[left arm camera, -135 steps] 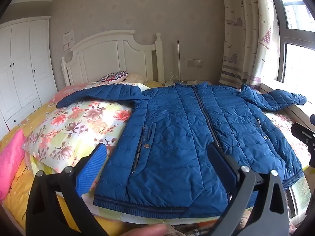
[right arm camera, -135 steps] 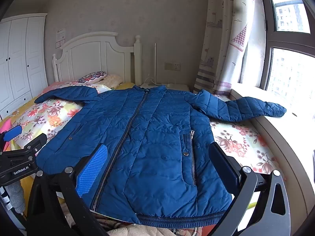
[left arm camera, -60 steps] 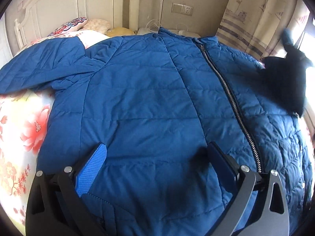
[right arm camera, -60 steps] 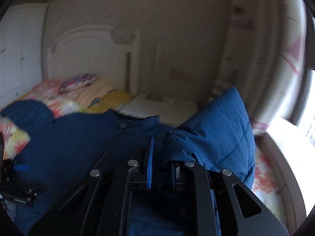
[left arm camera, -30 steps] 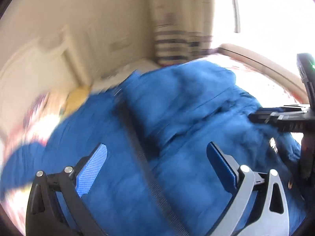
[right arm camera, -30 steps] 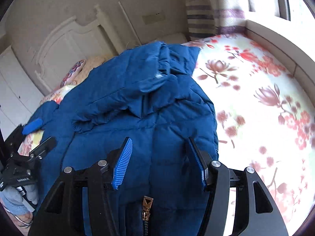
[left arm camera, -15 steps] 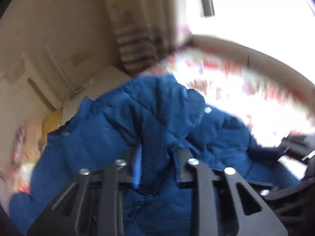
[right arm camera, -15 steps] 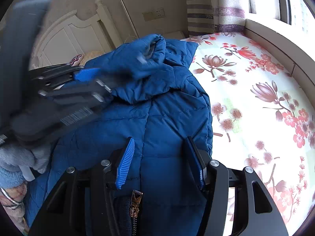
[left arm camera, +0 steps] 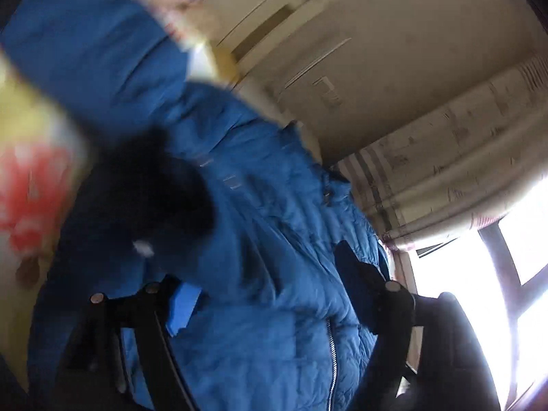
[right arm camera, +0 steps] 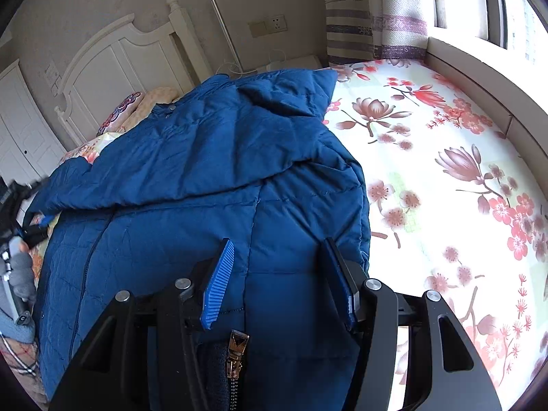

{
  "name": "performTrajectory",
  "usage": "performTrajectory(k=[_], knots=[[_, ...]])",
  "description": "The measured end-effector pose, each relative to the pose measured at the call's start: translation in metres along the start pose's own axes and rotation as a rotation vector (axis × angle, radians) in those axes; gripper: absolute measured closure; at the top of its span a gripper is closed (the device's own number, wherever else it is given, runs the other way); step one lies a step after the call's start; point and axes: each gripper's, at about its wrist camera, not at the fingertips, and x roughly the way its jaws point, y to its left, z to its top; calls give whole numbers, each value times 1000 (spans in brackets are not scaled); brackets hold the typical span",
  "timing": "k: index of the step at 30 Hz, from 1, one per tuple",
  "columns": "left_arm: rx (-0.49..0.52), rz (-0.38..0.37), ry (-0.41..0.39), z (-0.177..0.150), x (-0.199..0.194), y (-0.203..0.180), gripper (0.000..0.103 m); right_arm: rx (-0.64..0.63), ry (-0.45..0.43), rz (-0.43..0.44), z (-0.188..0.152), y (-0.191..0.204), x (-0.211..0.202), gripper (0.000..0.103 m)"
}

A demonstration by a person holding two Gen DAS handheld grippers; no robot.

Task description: Fold large clothes

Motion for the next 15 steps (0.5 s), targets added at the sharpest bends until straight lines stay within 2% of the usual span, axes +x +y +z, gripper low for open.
performTrajectory(k=[2,5,7,10,13,15], knots=[[-32,-14,-5,1,0,6,31,-11,1,-16,0,4,0,49],[7,-1,-26,1,3,-2,33,-20,-1,-32,0,6,1,49],[58,53,-11,-2,10,-2,71,-11,-11,-20,1,3,-1,49],[92,70,11,-4,14,1,75,18,-47,-8,2,3,-11,50],[163,105,-9,-7,12,-12,76,-49,-125,-49,16,19,-26,50],[194,138,-18,-10,13,-17,76,-96,-126,-70,30,33,-24,50]])
